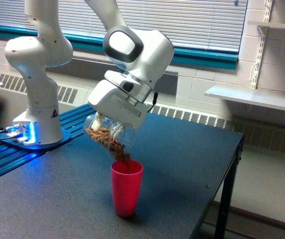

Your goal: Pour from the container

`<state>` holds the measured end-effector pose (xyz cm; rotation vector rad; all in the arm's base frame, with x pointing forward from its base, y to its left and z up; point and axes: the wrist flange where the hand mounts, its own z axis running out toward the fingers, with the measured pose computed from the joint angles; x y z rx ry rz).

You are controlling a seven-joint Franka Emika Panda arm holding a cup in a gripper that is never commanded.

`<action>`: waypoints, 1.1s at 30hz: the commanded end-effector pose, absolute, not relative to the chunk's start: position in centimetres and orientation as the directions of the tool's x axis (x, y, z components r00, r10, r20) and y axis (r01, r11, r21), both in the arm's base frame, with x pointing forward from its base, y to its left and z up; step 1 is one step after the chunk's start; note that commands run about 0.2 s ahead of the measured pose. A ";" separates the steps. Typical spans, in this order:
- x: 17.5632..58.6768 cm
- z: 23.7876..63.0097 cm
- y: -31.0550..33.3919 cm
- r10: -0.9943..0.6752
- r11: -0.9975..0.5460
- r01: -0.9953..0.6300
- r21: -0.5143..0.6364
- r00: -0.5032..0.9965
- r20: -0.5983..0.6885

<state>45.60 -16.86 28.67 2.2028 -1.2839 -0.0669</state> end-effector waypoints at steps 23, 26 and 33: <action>47.3 29.5 -16.9 -0.798 -0.336 -0.749 0.571 0.548 0.249; 47.5 29.6 -16.9 -0.798 -0.336 -0.744 0.577 0.550 0.244; 47.8 29.8 -16.8 -0.796 -0.338 -0.729 0.595 0.559 0.233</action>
